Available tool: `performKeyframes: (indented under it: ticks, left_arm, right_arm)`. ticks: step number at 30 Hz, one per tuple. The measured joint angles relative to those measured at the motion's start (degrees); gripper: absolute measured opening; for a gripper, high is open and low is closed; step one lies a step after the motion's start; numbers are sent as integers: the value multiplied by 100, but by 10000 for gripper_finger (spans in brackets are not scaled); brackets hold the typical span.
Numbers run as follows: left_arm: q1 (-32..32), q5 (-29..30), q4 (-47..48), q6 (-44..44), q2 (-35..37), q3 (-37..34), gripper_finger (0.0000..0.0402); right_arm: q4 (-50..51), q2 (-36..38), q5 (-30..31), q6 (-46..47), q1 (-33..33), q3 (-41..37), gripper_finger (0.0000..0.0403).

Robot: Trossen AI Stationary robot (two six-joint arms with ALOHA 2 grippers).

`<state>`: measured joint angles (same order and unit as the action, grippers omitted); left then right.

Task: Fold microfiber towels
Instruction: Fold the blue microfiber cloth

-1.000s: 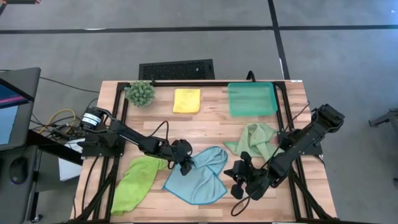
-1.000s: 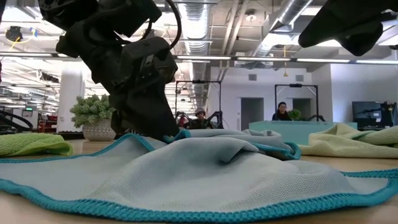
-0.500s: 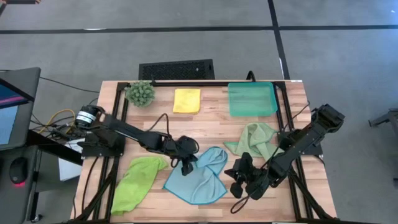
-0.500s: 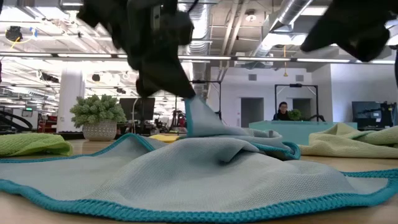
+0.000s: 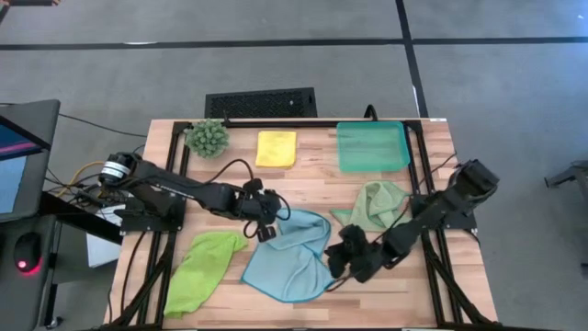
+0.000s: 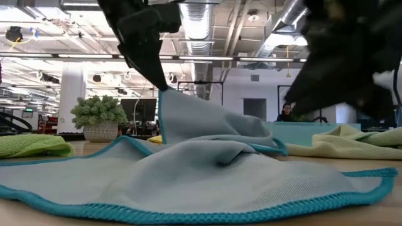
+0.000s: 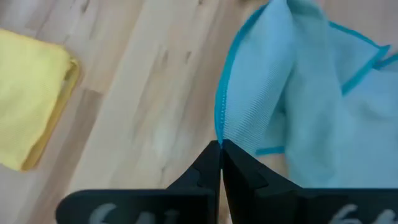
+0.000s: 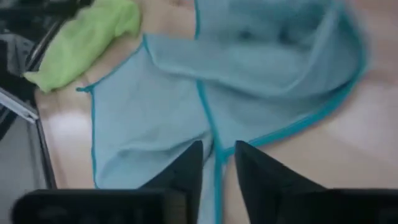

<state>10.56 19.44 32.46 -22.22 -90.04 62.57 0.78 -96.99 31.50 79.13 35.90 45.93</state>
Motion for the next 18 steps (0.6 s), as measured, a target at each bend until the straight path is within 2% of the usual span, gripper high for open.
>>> performKeyframes:
  ticks: [4,10,18]
  left_arm:
    - [-157,9,27,116,-2,0,0]
    - [-237,10,38,234,-2,0,0]
    - [-241,7,20,299,-2,0,0]
  right_arm:
    - [-90,-625,-968,317,-282,94,160]
    - [-272,-872,-834,1048,-316,153,164]
    - [-421,-899,-499,1132,-319,138,132]
